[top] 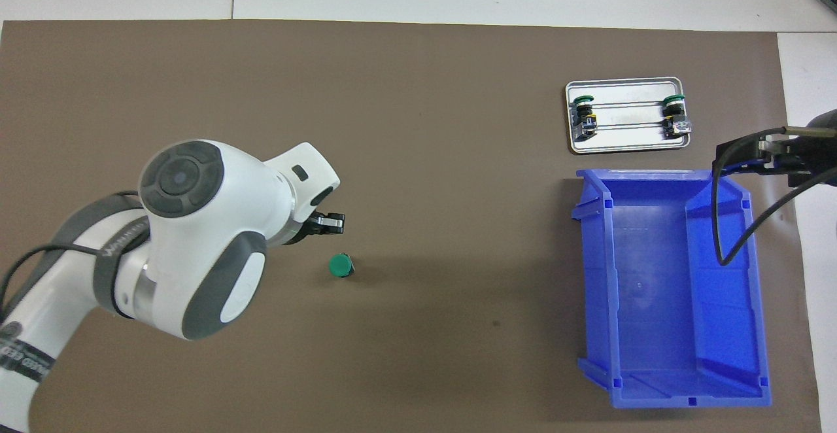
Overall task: Place and press button with both arms
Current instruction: 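Raise the left gripper to rest while the right gripper reaches the button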
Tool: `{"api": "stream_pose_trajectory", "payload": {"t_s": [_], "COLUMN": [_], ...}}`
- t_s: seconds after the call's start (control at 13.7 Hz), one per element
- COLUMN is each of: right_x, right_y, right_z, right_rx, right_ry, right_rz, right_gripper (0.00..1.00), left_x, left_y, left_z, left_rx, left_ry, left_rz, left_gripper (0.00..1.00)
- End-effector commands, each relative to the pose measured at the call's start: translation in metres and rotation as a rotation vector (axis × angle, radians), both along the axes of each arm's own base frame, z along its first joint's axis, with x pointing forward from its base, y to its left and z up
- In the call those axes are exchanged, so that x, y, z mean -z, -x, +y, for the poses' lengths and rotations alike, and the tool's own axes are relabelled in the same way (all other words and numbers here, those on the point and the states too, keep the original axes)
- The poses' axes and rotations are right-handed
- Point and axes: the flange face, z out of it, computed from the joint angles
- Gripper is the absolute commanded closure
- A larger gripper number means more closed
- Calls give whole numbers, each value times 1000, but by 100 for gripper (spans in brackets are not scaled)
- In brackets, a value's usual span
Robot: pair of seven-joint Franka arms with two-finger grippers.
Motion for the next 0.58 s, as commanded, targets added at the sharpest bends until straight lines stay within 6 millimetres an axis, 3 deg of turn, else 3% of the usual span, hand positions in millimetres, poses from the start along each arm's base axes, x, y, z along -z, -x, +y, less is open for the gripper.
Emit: {"api": "stream_pose_trajectory", "payload": {"t_s": [0.0, 0.07, 0.22, 0.37, 0.44, 0.51], "right_x": [-1, -1, 2, 6, 14, 28], "right_y": [8, 7, 7, 8, 8, 10], "right_z": [-3, -1, 3, 40, 63, 100], "right_rx": [-15, -24, -38, -79, -59, -28], "right_ry": [-5, -5, -11, -20, -24, -30], "right_rz": [-2, -3, -8, -14, -17, -40], "right_gripper": [0, 0, 0, 0, 0, 0], "left_x": [-13, -21, -62, -102, -106, -112], "left_y": [-9, -9, -9, -6, -5, -4], "left_z": [79, 105, 119, 116, 113, 109], "left_rx": [78, 85, 118, 136, 142, 144], "left_ry": [-49, -58, -121, -172, -170, -170], "left_rz": [-2, -1, 19, 64, 99, 99], "left_gripper": [43, 42, 40, 40, 39, 34]}}
